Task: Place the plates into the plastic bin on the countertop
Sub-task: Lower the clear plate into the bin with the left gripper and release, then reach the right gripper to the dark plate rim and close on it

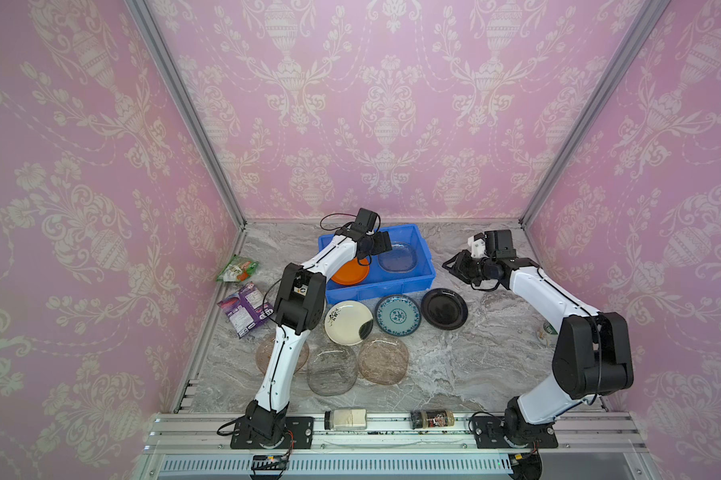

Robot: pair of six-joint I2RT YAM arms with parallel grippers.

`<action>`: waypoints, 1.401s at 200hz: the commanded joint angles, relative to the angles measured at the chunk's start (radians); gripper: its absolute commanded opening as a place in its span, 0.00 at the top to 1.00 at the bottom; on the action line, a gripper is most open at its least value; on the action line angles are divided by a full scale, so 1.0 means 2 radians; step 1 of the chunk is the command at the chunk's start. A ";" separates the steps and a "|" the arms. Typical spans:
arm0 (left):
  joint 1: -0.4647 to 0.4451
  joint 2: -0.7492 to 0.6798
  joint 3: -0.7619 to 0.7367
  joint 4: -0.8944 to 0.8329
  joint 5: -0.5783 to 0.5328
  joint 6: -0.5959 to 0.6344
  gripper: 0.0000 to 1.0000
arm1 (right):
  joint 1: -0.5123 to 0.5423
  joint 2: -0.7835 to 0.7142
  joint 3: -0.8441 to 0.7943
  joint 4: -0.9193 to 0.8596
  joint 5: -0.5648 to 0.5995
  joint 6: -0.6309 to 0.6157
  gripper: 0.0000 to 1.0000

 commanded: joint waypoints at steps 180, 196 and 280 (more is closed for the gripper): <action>-0.015 -0.503 -0.499 0.101 0.007 0.009 0.01 | 0.158 -0.192 -0.221 -0.038 0.042 0.029 0.67; -0.016 -0.516 -0.527 0.110 0.024 0.003 0.01 | 0.157 -0.213 -0.243 -0.059 0.076 0.025 0.67; -0.016 -0.543 -0.543 0.136 0.033 0.017 0.01 | 0.019 -0.290 -0.344 0.014 0.090 0.074 0.61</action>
